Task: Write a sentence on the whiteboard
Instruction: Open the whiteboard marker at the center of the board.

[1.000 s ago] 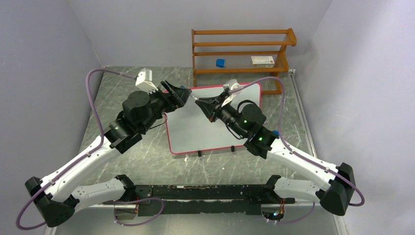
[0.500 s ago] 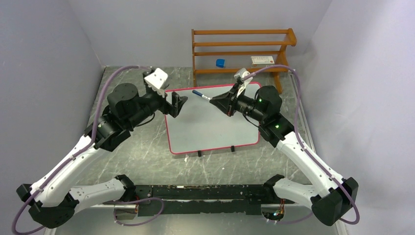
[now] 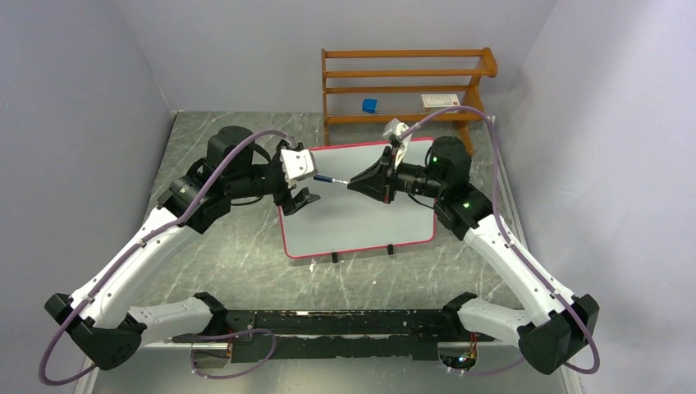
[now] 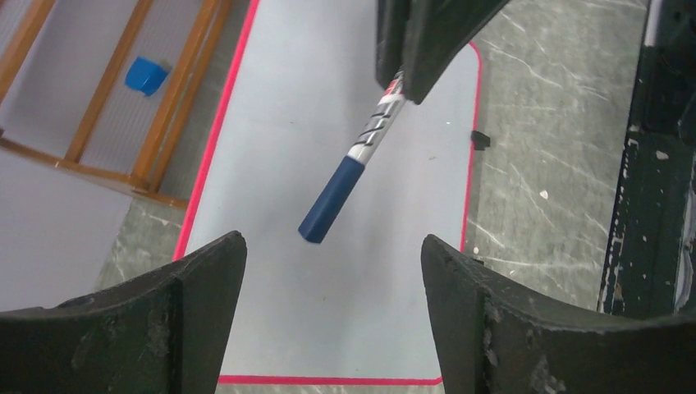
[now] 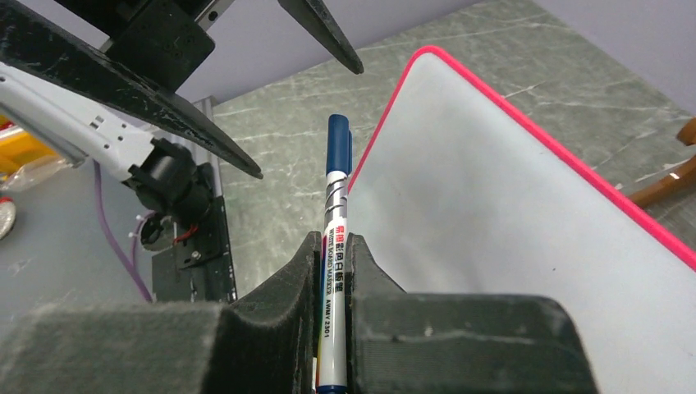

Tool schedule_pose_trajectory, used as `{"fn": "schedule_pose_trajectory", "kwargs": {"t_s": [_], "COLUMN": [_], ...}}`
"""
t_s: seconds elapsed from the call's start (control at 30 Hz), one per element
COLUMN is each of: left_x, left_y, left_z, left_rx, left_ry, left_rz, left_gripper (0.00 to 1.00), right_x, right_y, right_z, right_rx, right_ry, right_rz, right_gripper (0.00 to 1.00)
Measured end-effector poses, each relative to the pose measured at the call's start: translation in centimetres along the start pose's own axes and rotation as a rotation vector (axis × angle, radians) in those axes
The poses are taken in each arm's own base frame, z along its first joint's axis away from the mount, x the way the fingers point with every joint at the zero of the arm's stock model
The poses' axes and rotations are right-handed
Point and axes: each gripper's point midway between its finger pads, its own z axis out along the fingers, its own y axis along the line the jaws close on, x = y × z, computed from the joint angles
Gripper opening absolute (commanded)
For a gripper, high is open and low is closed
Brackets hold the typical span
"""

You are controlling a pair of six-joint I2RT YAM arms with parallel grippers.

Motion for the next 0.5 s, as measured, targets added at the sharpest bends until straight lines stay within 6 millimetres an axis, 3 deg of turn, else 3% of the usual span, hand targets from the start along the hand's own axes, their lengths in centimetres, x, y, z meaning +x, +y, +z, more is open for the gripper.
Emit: {"fn": "schedule_pose_trajectory", "kwargs": {"t_s": [0.23,0.5], "left_x": [0.2,1.4], "left_y": [-1.3,-2.0], "left_z": [0.7,2.3], "left_rx": [0.104,0.187], "left_ry": [-0.004,0.032], "left_rz": [0.065,0.06], "left_gripper": [0.74,0.6], "right_x": [1.1,1.5], "right_y": [0.5,1.0], "right_z": [0.5,0.7], "right_rx": [-0.062,-0.106], "right_ry": [0.034,0.047], "right_rz": [0.025,0.037], "right_gripper": [0.0,0.0]}}
